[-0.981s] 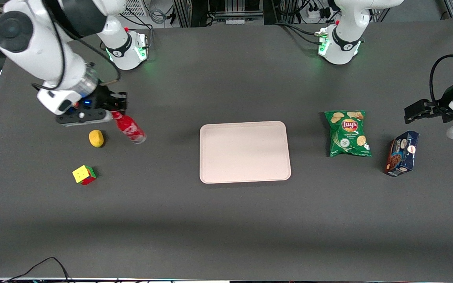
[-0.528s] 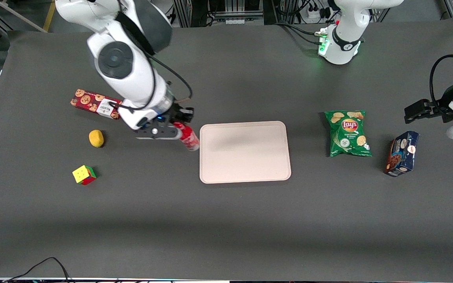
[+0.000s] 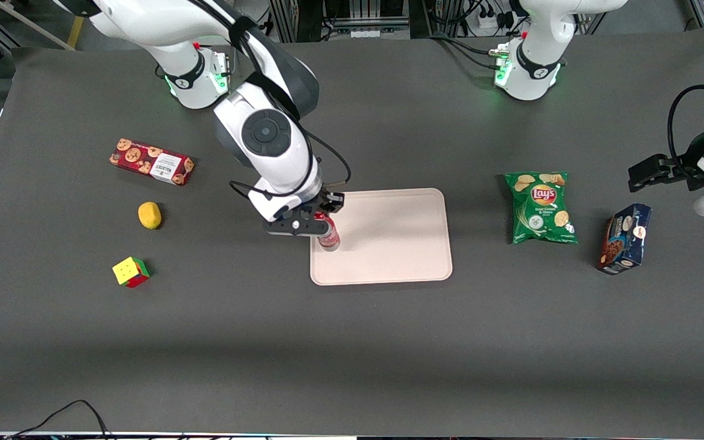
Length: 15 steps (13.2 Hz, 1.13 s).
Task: Place coke bottle on tray
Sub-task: 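Carry the bottle with the right gripper over the white tray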
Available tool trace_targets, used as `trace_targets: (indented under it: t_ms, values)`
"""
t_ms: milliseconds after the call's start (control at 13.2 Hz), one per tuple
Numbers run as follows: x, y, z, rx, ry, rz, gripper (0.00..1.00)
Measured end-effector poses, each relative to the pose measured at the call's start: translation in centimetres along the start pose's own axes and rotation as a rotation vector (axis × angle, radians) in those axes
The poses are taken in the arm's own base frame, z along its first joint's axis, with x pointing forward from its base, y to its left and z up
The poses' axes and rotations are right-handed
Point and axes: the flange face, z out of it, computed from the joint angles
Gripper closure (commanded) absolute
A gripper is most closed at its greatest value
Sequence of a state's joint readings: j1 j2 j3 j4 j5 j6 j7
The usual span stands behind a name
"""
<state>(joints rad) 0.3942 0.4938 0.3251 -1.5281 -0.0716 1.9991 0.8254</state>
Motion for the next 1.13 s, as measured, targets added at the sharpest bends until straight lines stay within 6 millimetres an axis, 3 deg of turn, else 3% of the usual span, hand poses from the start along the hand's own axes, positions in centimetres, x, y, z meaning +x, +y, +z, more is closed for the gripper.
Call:
trace_targets:
  t_ms: [226,377,453,604,679,755,830,906,1132]
  values:
    - [0.0,0.2,3.5,-0.002,-0.004,-0.004,1.0]
    - [-0.1,0.3,4.4,-0.008,-0.008,-0.006,0.99]
    - [-0.1,0.4,4.6,-0.01,-0.01,-0.006,0.86]
    - [-0.2,0.4,4.7,-0.011,-0.011,-0.006,0.47]
    - [-0.2,0.4,4.8,-0.011,-0.011,-0.005,0.42]
    - [-0.2,0.5,4.8,-0.012,-0.011,-0.005,0.2]
    - [-0.1,0.5,4.8,-0.011,-0.011,-0.005,0.14]
    - [-0.1,0.5,4.7,-0.009,-0.009,-0.004,0.0]
    - [0.0,0.6,4.7,-0.008,-0.008,-0.001,0.0]
